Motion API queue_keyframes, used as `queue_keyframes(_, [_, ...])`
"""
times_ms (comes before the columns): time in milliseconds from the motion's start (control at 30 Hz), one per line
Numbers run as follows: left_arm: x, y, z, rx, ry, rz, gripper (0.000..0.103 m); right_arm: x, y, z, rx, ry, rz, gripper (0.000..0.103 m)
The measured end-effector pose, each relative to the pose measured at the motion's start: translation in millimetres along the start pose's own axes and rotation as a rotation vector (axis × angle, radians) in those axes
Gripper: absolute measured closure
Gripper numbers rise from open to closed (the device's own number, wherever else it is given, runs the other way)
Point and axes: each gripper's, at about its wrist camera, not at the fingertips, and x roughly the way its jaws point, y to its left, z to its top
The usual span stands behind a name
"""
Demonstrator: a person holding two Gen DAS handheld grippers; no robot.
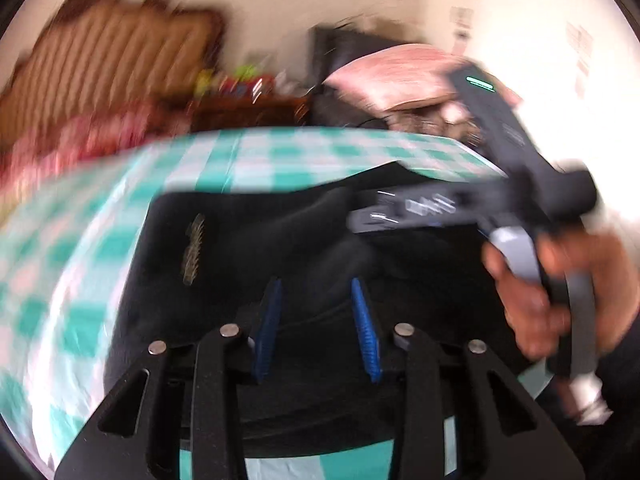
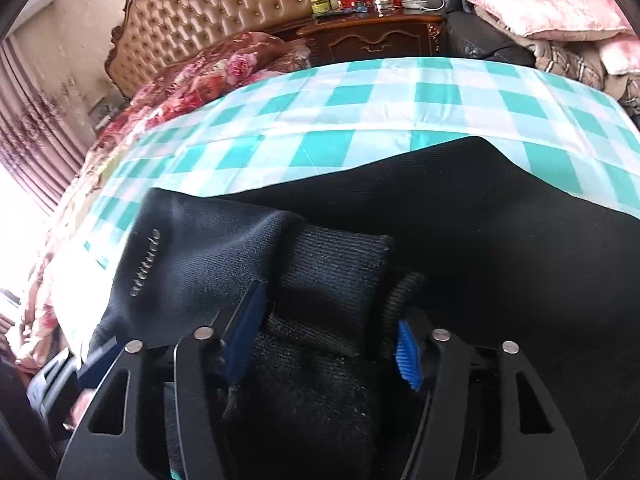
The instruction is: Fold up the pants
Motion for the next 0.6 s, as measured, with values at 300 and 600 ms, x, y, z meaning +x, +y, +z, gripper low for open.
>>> queue_keyframes(300, [2.1,-80.3,-20.5,0.423,-0.044,0.045,0.048,2.9,-35.1,10.9,0.134,0.053,0.123,0.041])
queue_keyframes(600, [13.9,-90.0,-11.1,0.424,-0.021,0.098,0.085,-10.8,-23.2,17.5,0.068,0.022,0.126,0.085])
